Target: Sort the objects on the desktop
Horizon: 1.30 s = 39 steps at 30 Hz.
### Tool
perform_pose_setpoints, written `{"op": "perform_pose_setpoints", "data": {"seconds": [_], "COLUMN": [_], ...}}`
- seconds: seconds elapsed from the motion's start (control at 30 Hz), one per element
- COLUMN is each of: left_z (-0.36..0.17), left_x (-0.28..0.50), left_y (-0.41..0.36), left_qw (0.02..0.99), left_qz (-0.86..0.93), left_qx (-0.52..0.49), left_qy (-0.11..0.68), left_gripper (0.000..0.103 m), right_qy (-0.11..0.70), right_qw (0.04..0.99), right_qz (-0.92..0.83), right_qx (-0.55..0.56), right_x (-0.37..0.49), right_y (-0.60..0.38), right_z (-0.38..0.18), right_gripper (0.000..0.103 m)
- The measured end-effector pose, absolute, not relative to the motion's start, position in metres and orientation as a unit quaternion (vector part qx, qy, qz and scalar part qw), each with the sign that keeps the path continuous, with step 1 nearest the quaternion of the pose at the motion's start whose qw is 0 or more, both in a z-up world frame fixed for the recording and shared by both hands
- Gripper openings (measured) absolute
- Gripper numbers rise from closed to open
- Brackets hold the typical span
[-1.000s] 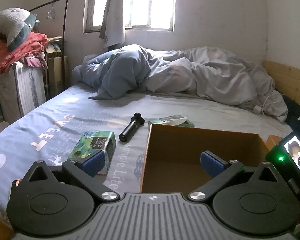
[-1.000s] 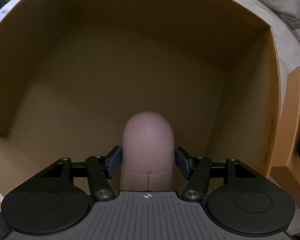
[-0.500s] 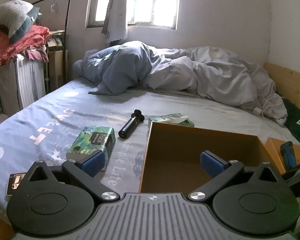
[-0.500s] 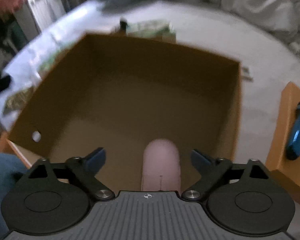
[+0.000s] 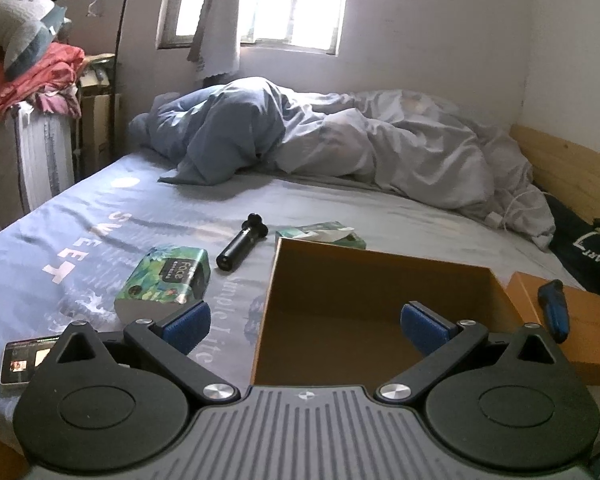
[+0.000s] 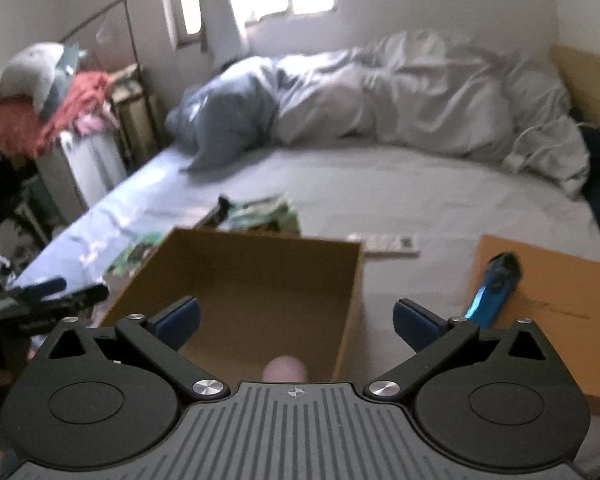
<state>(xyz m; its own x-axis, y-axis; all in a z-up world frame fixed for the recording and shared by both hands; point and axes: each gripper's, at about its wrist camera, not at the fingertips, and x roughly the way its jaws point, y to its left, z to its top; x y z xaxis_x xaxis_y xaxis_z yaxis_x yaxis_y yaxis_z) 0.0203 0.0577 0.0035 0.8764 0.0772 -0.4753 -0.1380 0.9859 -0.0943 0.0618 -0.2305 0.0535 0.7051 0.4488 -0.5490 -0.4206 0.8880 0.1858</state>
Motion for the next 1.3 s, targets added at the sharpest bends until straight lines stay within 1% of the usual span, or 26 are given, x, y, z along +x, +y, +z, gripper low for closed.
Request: {"op": "perform_pose_setpoints", "data": {"seconds": [0.37,0.57,0.7,0.97,1.2,1.3], "left_z": [0.007,0.007,0.006,0.005,0.004,0.003], "left_x": [0.015,0.013,0.013,0.011,0.008,0.007], "left_y": [0.044,0.039,0.037,0.029,0.017,0.013], "left_qw": [0.969,0.969,0.969,0.969,0.969,0.969], "left_qz": [0.031,0.017,0.011,-0.006,-0.02,-0.027], "left_qx": [-0.045,-0.047,-0.046,-0.04,-0.024,-0.022], "left_qy": [0.241,0.242,0.244,0.245,0.245,0.243], "left_gripper": [0.103,0.103,0.103,0.103,0.103,0.103], "right_qy": [0.222,0.168,0.147,0.134,0.15,0.126], "right_qw": [0.95,0.967,0.973,0.98,0.98,0.981], "right_qz": [0.216,0.188,0.173,0.145,0.135,0.145], "right_qx": [0.043,0.035,0.033,0.026,0.0,0.013], "right_x": [0.017,-0.008,-0.017,-0.016,-0.017,-0.018], "right_y": [-0.273,-0.289,-0.302,-0.319,-0.315,-0.323], "right_z": [0.097,0.104,0.103,0.075,0.036,0.019], "right_gripper": [0.103,0.103,0.103,0.103,0.103,0.103]}}
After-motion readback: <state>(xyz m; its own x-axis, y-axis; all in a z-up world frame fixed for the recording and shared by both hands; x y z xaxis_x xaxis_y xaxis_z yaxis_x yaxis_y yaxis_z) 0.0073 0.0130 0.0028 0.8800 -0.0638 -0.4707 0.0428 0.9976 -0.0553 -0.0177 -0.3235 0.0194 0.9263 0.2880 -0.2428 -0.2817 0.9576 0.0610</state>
